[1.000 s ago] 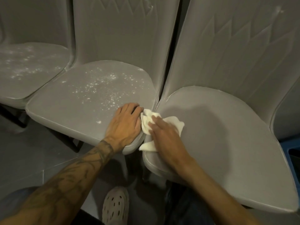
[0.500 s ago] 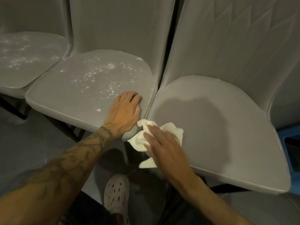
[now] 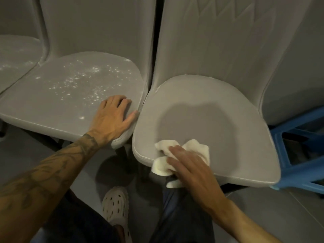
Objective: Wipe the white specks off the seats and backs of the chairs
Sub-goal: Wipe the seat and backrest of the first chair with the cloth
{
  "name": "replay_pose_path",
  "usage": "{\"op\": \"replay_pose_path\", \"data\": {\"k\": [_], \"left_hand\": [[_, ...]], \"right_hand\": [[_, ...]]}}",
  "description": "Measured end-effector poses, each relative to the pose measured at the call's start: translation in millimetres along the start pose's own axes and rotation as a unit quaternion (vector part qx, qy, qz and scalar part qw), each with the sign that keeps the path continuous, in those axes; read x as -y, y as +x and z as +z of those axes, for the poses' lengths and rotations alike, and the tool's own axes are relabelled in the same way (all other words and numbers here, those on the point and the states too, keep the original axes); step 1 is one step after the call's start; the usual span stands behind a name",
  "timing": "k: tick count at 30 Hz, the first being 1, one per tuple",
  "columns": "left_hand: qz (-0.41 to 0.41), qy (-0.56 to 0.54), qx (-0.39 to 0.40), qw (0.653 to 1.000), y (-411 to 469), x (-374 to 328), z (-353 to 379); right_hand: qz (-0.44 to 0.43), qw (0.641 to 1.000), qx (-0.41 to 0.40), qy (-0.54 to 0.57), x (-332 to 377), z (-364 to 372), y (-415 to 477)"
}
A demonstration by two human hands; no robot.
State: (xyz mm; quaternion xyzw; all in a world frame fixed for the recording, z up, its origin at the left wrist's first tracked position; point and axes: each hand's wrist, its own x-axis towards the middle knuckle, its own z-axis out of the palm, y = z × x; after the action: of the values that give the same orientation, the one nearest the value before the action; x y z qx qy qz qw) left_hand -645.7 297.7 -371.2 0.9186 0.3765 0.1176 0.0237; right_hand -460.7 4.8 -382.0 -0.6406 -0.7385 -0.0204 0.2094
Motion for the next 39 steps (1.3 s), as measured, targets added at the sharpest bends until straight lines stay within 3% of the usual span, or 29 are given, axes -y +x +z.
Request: {"op": "replay_pose_path", "data": {"k": [5,10,17,24,28,32,39], "left_hand": [[-0.005,-0.005,0.0,1.0,3,-6,-1],[-0.008,-0.014,0.001,1.0,0,-9,-4],[-0.007,-0.009,0.003,1.0,1,-11,-5],[-0.003,-0.005,0.003,1.0,0,-10,-5],[-0.003,-0.008,0.001,1.0,1,-12,-4],[-0.006,-0.016,-0.002,1.0,1,-14,-6],[0.009,-0.022,0.003,1.0,0,-9,-4]], "right_hand": [[0.042,0.998,-0.05,0.004,17,13,12],[0.026,0.999,-0.002,0.03,24,15,29],[0.091,0.995,-0.02,-0.025,-6,-3,-16],[0.064,0.998,-0.021,-0.004,-2,1,2],[0.105,0.993,-0.054,-0.003,-27,-17,-26],[0.162,0.98,-0.112,-0.011,-7,-2,-8],[0.159,0.975,-0.152,-0.011,-37,-19,-39]]}}
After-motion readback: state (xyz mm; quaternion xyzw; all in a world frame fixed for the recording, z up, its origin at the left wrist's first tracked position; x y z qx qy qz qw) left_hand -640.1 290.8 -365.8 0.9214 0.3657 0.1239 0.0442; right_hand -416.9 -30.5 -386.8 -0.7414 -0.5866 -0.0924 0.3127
